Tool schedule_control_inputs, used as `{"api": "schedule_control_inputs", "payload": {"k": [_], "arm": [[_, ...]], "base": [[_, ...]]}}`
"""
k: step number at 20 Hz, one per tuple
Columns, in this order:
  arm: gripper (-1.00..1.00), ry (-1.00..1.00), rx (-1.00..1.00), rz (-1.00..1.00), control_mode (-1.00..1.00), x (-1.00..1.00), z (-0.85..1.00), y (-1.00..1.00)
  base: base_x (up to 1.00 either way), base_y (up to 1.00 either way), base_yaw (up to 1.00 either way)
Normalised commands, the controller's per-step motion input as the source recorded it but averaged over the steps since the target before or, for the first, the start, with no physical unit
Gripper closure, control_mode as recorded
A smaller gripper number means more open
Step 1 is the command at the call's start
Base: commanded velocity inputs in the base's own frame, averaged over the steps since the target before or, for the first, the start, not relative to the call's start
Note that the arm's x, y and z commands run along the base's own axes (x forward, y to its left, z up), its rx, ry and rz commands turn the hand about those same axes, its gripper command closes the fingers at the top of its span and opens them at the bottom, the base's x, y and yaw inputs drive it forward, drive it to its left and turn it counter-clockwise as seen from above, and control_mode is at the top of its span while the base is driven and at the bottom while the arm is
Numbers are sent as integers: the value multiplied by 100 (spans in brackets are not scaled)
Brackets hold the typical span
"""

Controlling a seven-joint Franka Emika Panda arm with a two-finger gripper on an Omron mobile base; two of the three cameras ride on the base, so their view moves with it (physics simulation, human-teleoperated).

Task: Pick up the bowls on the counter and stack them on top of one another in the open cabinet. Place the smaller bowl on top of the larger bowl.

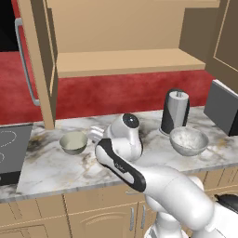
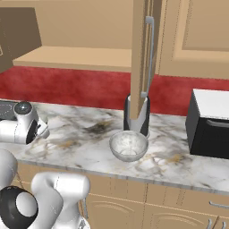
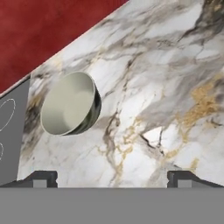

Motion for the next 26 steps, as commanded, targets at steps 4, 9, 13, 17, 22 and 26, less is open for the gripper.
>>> {"api": "schedule_control_inputs", "payload": {"k": [4,9,13,17,22,26], "arm": [[-100,-1,4,-3,-100,29,-23,12],[-100,0,6,-1,-100,28,-19,17],[-100,0,5,-1,-100,27,-17,19],[-100,0,2,-1,-100,26,-17,18],[-100,0,2,-1,-100,28,-19,17],[-100,0,1,-1,-100,29,-20,18]], "base": [[0,0,0],[0,0,0],[0,0,0],[0,0,0],[0,0,0],[0,0,0]]}}
